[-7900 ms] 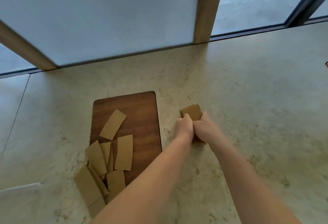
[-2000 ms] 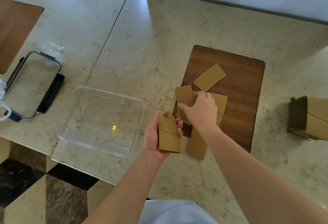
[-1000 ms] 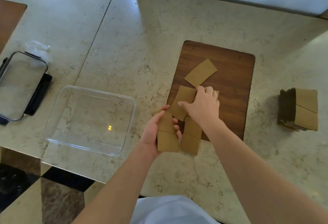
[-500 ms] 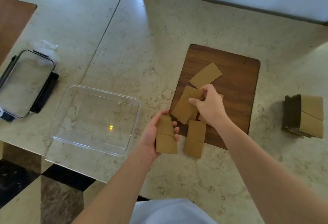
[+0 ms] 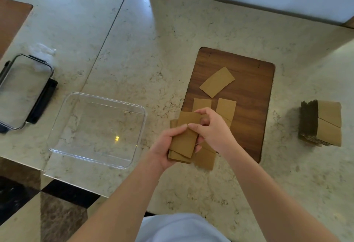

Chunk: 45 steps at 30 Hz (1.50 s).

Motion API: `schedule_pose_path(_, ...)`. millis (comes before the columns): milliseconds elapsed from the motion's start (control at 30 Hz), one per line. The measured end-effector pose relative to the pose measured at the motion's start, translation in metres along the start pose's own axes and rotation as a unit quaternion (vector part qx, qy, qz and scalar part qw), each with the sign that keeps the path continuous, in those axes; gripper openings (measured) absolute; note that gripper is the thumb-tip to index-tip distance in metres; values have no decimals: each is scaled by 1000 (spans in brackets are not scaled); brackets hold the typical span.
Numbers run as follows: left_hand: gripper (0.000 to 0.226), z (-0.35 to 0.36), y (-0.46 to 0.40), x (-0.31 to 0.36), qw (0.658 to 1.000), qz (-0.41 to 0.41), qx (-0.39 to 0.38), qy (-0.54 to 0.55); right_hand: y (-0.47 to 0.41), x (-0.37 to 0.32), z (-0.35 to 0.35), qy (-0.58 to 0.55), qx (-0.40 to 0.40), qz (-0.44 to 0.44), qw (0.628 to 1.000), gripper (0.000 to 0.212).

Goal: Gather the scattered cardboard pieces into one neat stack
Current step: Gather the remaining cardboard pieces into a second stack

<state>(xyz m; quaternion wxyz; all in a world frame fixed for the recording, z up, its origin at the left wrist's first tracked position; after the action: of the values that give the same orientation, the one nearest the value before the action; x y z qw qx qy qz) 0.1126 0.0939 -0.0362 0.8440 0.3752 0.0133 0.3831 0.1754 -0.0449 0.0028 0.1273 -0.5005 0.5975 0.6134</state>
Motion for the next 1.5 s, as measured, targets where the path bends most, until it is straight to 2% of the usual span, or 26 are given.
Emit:
schedule_pose_path(100, 26, 0, 4, -2, 998, 0, -8, -61, -3, 8, -1, 54, -32, -5, 998, 48)
schedule_pose_path(200, 34, 1, 7, -4, 998, 1, -25, -61, -7, 14, -4, 104, -72, -18, 992, 49)
schedule_pose_path(233, 44, 1, 6, -5, 999, 3, -35, -39, -11, 15, -6, 132, -53, -32, 989, 48)
schedule_pose_path(300, 66, 0, 4, -7, 999, 4, -45, 17, -25, 18, -16, 195, 43, -46, 979, 50)
schedule_pose_path(367, 72, 1, 2, -6, 998, 4, -35, 46, -39, 17, -25, 262, 121, -39, 956, 61)
schedule_pose_path(467, 47, 2, 1, -3, 997, 5, 1, 73, -54, 11, -23, 410, 117, -44, 903, 84)
schedule_pose_path(533, 28, 0, 1, -2, 996, 6, 37, 77, -61, 4, -21, 450, 118, -51, 884, 87)
schedule_pose_path(633, 24, -5, 2, -1, 995, 12, 67, 77, -67, -2, -20, 414, 110, -30, 903, 72)
schedule_pose_path(700, 28, -8, 3, -2, 994, 13, 78, 80, -67, -5, -24, 313, 86, -24, 945, 57)
schedule_pose_path(767, 27, -11, 4, -3, 993, 3, 87, 82, -62, -8, -30, 217, 92, -55, 970, 48)
schedule_pose_path(900, 51, -12, 4, -5, 993, -27, 68, 92, -38, -22, -46, 92, 165, -123, 974, 34)
schedule_pose_path(933, 63, -12, 3, -7, 993, -36, 58, 93, -31, -22, -47, 75, 149, -119, 979, 32)
schedule_pose_path(1000, 86, -11, 0, -8, 995, -56, 17, 79, -16, -21, -39, 74, 54, -98, 991, 29)
schedule_pose_path(1033, 90, -7, -1, -9, 996, -61, -14, 66, -9, -19, -30, 76, 0, -88, 993, 29)
schedule_pose_path(1067, 87, -3, -1, -9, 996, -61, -41, 51, -1, -16, -22, 73, -44, -76, 993, 30)
schedule_pose_path(1133, 69, 6, -1, -9, 996, -54, -73, 15, 8, -9, -8, 53, -93, -50, 993, 31)
schedule_pose_path(1200, 52, 9, -1, -9, 997, -45, -66, -20, 8, -3, -6, 100, -71, -78, 989, 28)
schedule_pose_path(1267, 56, 7, 1, -9, 998, -34, -52, 8, 3, 5, -15, 149, 2, -124, 981, 23)
schedule_pose_path(1333, 56, 6, 4, -8, 997, -11, -58, 43, -1, 20, -27, 207, 48, -121, 970, 30)
schedule_pose_path(1367, 51, 5, 5, -9, 997, -2, -55, 50, -1, 29, -28, 285, 31, -109, 952, 41)
schedule_pose_path(1433, 44, 3, 8, -10, 997, 14, -33, 63, 3, 50, -23, 452, -27, -95, 887, 72)
schedule_pose_path(1500, 42, 0, 10, -11, 996, 25, -8, 88, 10, 66, -17, 520, -31, -111, 846, 89)
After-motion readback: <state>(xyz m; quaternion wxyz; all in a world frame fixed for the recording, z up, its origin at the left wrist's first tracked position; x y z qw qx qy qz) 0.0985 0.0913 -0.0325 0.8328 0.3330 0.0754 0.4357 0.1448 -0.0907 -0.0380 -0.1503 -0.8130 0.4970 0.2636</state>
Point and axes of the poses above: each hand's wrist, its own y-axis away from the middle knuckle, its own z-axis out of the palm, x = y × z, the point moved 3 cm from there along -y, towards the middle knuckle, and after that the axes turned 3 degrees about -x, right-handed, at the moved point
